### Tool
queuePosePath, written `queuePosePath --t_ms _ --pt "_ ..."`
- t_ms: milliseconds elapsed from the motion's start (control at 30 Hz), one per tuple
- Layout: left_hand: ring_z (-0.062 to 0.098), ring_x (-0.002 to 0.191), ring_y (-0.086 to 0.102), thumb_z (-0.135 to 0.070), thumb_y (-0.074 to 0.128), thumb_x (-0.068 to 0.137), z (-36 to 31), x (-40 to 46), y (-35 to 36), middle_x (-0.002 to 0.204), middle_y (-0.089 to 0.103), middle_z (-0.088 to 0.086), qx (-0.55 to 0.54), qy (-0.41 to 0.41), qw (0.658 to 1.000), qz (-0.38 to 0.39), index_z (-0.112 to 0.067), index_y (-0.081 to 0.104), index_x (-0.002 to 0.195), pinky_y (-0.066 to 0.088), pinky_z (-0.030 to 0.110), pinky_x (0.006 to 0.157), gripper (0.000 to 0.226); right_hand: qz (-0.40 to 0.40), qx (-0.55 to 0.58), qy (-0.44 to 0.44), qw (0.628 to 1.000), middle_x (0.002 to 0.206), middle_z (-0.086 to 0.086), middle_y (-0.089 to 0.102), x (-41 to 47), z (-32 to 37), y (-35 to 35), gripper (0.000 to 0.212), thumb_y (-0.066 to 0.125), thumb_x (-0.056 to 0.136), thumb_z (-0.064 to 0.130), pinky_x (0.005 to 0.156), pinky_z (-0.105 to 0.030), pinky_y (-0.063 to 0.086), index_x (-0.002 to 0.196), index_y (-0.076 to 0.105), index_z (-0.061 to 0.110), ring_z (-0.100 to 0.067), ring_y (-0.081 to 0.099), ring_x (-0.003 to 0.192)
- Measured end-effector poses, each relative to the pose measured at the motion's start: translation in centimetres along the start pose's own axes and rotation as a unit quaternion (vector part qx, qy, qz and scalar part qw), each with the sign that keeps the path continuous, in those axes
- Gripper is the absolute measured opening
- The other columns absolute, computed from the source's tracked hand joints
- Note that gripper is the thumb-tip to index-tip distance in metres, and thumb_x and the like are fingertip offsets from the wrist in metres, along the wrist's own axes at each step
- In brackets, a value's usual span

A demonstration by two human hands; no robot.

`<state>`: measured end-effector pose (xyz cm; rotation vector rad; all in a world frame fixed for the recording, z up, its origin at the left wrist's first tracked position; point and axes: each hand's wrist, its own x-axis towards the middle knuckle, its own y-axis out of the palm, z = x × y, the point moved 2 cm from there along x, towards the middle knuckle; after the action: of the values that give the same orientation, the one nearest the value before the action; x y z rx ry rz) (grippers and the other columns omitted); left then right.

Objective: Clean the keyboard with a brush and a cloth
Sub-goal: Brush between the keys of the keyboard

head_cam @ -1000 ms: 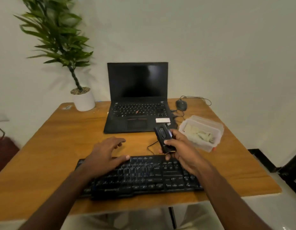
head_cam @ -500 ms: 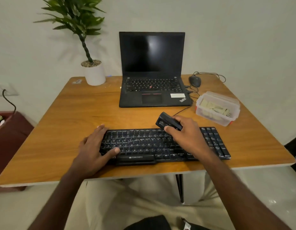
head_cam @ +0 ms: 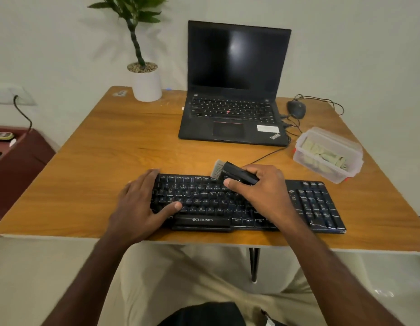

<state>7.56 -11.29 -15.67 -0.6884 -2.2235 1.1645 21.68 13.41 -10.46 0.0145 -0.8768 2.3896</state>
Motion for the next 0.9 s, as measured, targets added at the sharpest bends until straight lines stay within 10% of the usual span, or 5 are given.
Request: queuePosePath --t_ms 200,500,700,900 --pt "0.015 0.140 0.033 -0.096 0.045 0.065 2.3 -0.1 -1.7 0.155 0.036 -0.005 -0.068 0.005 0.995 0.077 -0.025 0.018 0.158 0.021 0.053 0.118 0.120 0.105 -0.046 -0.067 0.991 0.100 0.011 0.060 1.3 0.4 0.6 0.027 0.075 0.086 0.036 0.072 -0.023 0.045 0.108 0.063 0.027 -0.005 0.057 0.088" --pt "0.004 0.145 0.025 -0.099 0.055 0.051 3.7 -0.3 -1.8 0.159 0.032 -0.008 0.031 0.031 0.995 0.094 -0.027 0.015 0.158 0.003 0.041 0.124 0.135 0.104 0.077 -0.073 0.989 0.090 0.005 0.070 3.9 3.5 3.6 0.024 0.085 0.078 0.034 0.075 -0.038 0.057 0.095 0.071 0.023 -0.011 0.065 0.085" --pt "0.003 0.146 0.021 -0.103 0.044 0.052 3.3 -0.2 -1.9 0.161 0.030 -0.005 0.022 0.006 0.997 0.076 -0.026 0.017 0.158 0.003 0.037 0.124 0.134 0.161 0.070 -0.167 0.970 0.095 0.004 0.067 6.1 6.7 8.5 0.020 0.073 0.091 0.027 0.072 -0.015 0.049 0.105 0.064 0.016 -0.007 0.062 0.089" --pt "-0.007 0.144 0.002 -0.104 0.042 0.051 3.1 -0.1 -1.9 0.164 0.016 -0.008 0.041 -0.012 0.996 0.082 -0.021 0.016 0.159 -0.008 0.026 0.121 0.138 0.236 -0.020 -0.233 0.943 0.096 0.004 0.063 8.2 8.7 11.0 0.025 0.067 0.093 0.038 0.076 -0.040 0.055 0.110 0.054 0.024 -0.017 0.060 0.090"
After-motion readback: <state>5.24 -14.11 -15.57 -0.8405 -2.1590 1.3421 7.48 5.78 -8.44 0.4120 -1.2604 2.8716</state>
